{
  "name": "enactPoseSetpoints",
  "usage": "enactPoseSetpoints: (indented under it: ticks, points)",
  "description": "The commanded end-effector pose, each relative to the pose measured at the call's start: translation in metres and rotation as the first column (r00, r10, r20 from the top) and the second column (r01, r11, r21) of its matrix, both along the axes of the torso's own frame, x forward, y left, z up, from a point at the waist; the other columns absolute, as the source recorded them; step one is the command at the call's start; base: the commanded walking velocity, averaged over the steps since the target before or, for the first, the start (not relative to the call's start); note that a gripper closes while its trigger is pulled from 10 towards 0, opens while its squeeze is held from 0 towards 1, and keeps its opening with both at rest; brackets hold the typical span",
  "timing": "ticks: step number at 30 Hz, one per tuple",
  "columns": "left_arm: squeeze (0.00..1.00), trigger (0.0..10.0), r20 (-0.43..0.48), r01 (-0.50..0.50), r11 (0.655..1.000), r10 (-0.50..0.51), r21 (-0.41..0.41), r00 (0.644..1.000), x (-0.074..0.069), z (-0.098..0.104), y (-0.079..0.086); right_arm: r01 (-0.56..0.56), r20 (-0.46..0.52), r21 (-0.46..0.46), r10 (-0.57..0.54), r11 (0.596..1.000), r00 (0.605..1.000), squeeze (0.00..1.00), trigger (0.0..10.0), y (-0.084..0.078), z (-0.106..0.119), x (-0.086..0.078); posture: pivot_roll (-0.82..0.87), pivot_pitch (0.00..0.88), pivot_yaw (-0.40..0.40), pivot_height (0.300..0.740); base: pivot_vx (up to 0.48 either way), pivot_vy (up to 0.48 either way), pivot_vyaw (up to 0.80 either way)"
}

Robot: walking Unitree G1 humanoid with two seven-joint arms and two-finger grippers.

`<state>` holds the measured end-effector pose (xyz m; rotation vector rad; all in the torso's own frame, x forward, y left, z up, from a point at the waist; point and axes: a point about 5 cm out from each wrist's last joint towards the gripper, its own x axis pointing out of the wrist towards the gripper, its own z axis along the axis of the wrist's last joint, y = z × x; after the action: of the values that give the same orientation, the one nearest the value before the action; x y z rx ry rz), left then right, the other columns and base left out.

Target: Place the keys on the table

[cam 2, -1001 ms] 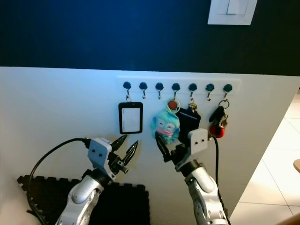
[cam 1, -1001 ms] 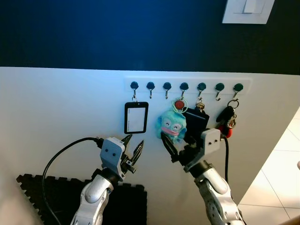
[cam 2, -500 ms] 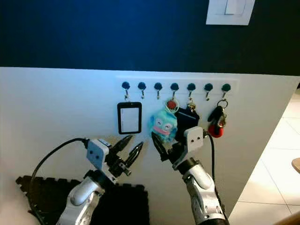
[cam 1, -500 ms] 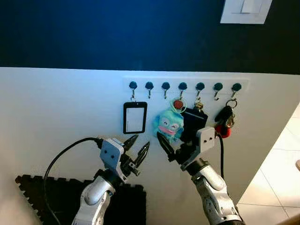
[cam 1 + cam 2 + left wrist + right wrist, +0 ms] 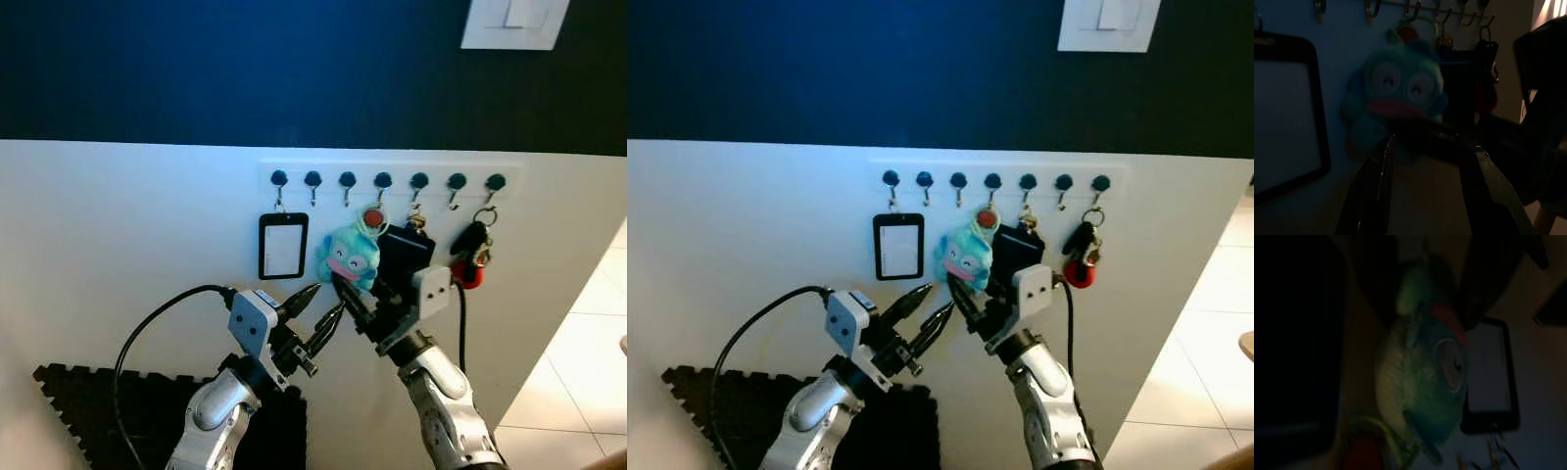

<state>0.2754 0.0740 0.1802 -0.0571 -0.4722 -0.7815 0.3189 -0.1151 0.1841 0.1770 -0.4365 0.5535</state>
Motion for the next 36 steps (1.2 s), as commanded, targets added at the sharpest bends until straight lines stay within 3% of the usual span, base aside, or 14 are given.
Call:
enactPoseSetpoints:
  ticks: [1,3,4,5,6,16,23,25,30,31,33,34,36]
  points:
    - [0.0,10.0,-0.013,0.01,1.0,-0.01,0.014,1.0,-0.003,-0.002,0.001,-0.01,0.012,0.012,0.01,1.0,1.0,0.0,0.0,0.001,0.002,-0.007,0.05,0.074,-0.003,0.74,0.0,0.0,0.0]
    - [0.0,10.0,-0.017,0.011,1.0,-0.011,0.015,1.0,-0.003,-0.002,0.001,-0.015,0.022,0.01,0.015,1.0,1.0,0.0,0.6,0.001,0.002,-0.011,0.05,0.074,-0.002,0.74,0.0,0.0,0.0]
    - [0.0,10.0,-0.022,0.011,1.0,-0.01,0.021,1.0,-0.004,-0.003,0.001,-0.023,0.033,0.007,0.023,1.0,0.999,0.0,4.9,0.003,0.003,-0.022,0.05,0.078,0.003,0.74,0.0,0.0,0.0]
    - [0.0,10.0,-0.022,0.011,1.0,-0.01,0.021,1.0,-0.004,-0.003,0.001,-0.023,0.033,0.007,0.023,1.0,0.999,0.0,4.9,0.003,0.003,-0.022,0.05,0.078,0.003,0.74,0.0,0.0,0.0]
    - [0.0,10.0,-0.023,0.01,1.0,-0.009,0.022,1.0,-0.003,-0.003,0.001,-0.018,0.033,0.005,0.018,1.0,0.999,0.0,10.0,0.003,0.002,-0.025,0.04,0.079,0.004,0.74,0.0,0.0,0.0]
    - [0.0,10.0,-0.035,0.0,1.0,0.001,0.031,0.999,0.0,-0.005,0.003,0.041,0.012,0.017,-0.041,0.999,0.999,0.0,10.0,-0.005,-0.004,-0.041,0.04,0.084,0.019,0.74,0.0,0.0,0.0]
    - [0.0,10.0,-0.037,-0.042,0.998,0.044,0.054,0.998,0.004,-0.006,0.009,0.112,-0.013,0.025,-0.112,0.993,0.994,0.0,10.0,-0.015,-0.003,-0.031,0.04,0.08,0.014,0.74,0.0,0.0,0.0]
    - [0.0,10.0,-0.034,-0.067,0.996,0.069,0.056,0.997,0.006,-0.006,0.013,0.177,-0.04,0.032,-0.176,0.984,0.984,0.0,10.0,-0.023,0.0,-0.018,0.04,0.08,0.01,0.74,0.0,0.0,0.0]
    - [0.0,10.0,-0.032,-0.076,0.995,0.078,0.058,0.996,0.006,-0.006,0.015,0.205,-0.073,0.061,-0.2,0.977,0.977,0.0,10.0,-0.028,0.004,-0.006,0.05,0.083,0.005,0.74,0.0,0.0,0.0]
    - [0.0,10.0,-0.032,-0.08,0.995,0.081,0.058,0.996,0.007,-0.006,0.015,0.195,-0.072,0.07,-0.19,0.978,0.979,0.0,8.2,-0.028,0.007,-0.002,0.05,0.082,0.003,0.74,0.0,0.0,0.0]
    - [0.0,10.0,-0.032,-0.082,0.995,0.084,0.057,0.996,0.007,-0.006,0.016,0.187,-0.071,0.076,-0.182,0.979,0.981,0.0,8.2,-0.028,0.008,-0.001,0.05,0.082,0.003,0.74,0.0,0.0,0.0]
    - [0.0,10.0,-0.031,-0.087,0.995,0.089,0.057,0.996,0.007,-0.006,0.017,0.174,-0.069,0.082,-0.169,0.981,0.983,0.0,0.0,-0.027,0.01,0.002,0.05,0.082,-0.001,0.74,0.0,0.0,0.0]
    - [0.0,10.0,-0.029,-0.096,0.994,0.098,0.056,0.995,0.008,-0.006,0.018,0.158,-0.064,0.085,-0.153,0.984,0.986,0.0,0.0,-0.025,0.013,0.004,0.05,0.082,-0.001,0.74,0.0,0.0,0.0]
